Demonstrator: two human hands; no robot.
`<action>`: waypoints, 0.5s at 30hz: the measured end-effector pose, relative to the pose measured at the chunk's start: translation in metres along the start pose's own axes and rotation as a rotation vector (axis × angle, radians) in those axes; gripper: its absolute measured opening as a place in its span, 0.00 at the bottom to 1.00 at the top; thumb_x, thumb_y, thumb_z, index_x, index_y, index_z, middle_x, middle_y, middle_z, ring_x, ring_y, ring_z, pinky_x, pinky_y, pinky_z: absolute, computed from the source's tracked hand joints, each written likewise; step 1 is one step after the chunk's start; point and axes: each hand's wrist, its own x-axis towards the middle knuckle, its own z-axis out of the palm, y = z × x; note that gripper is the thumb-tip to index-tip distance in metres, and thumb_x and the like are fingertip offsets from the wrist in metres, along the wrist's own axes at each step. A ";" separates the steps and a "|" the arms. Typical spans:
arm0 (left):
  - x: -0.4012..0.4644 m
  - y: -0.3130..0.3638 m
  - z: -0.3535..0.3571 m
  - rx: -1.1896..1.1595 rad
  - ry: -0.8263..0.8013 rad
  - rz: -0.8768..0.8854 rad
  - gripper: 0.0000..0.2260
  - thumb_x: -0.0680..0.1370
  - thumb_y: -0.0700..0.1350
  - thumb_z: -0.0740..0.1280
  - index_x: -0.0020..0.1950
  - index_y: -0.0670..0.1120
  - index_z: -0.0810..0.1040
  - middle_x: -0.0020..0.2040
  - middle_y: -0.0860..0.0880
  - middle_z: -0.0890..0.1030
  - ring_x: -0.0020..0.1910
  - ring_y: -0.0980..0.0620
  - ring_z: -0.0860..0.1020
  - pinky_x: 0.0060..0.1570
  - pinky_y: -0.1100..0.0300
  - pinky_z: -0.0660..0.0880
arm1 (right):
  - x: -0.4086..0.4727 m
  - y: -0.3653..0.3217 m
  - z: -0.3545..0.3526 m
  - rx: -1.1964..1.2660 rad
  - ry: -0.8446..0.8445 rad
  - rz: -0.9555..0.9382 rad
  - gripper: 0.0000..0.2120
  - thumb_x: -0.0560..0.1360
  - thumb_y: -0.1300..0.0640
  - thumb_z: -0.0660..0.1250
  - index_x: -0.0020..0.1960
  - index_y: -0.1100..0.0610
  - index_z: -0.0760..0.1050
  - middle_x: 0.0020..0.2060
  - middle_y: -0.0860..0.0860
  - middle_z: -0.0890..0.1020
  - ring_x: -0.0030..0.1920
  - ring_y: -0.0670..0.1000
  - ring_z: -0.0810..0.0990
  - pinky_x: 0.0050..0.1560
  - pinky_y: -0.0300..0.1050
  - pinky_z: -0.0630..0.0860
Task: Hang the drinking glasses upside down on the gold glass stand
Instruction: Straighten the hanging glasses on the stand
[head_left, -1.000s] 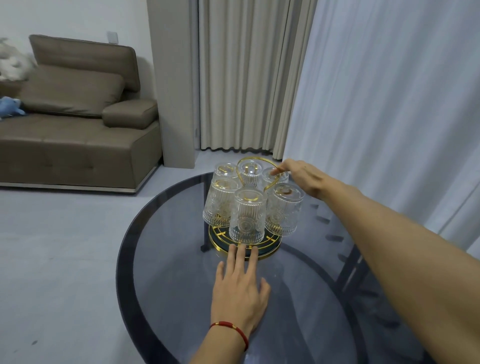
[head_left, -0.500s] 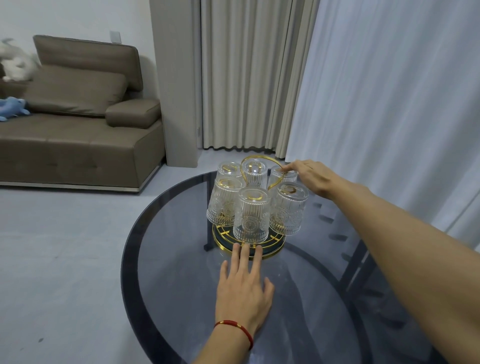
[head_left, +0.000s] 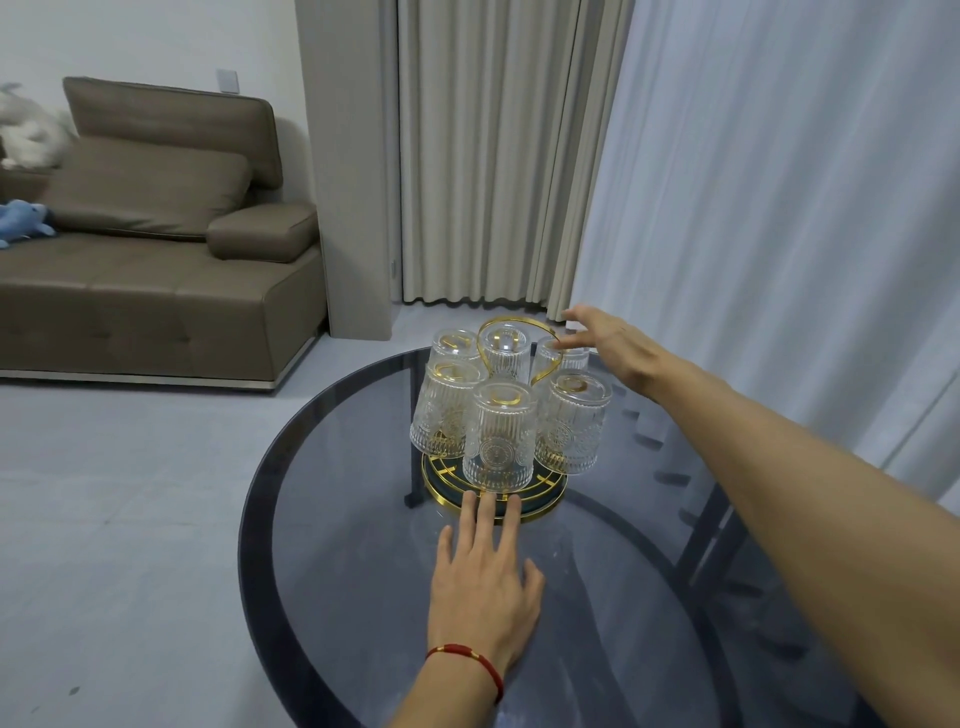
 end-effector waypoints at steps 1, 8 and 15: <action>0.000 0.000 0.000 0.000 -0.001 -0.001 0.30 0.82 0.58 0.50 0.82 0.55 0.42 0.83 0.48 0.44 0.80 0.47 0.38 0.78 0.45 0.44 | 0.000 0.002 0.001 -0.019 0.006 0.000 0.39 0.79 0.32 0.48 0.82 0.52 0.61 0.67 0.46 0.83 0.79 0.55 0.66 0.75 0.59 0.59; 0.001 -0.001 0.001 -0.008 0.005 -0.002 0.30 0.82 0.58 0.50 0.81 0.55 0.42 0.83 0.48 0.44 0.80 0.47 0.38 0.79 0.45 0.44 | 0.002 0.006 0.004 -0.049 0.035 -0.031 0.35 0.81 0.33 0.47 0.80 0.52 0.66 0.66 0.44 0.83 0.71 0.52 0.71 0.71 0.55 0.63; 0.000 0.001 0.000 -0.010 0.021 0.001 0.30 0.82 0.57 0.50 0.82 0.55 0.42 0.83 0.48 0.44 0.80 0.47 0.37 0.78 0.45 0.43 | 0.011 -0.018 0.013 0.053 0.051 -0.165 0.30 0.82 0.37 0.49 0.69 0.54 0.77 0.63 0.50 0.82 0.66 0.52 0.77 0.66 0.50 0.68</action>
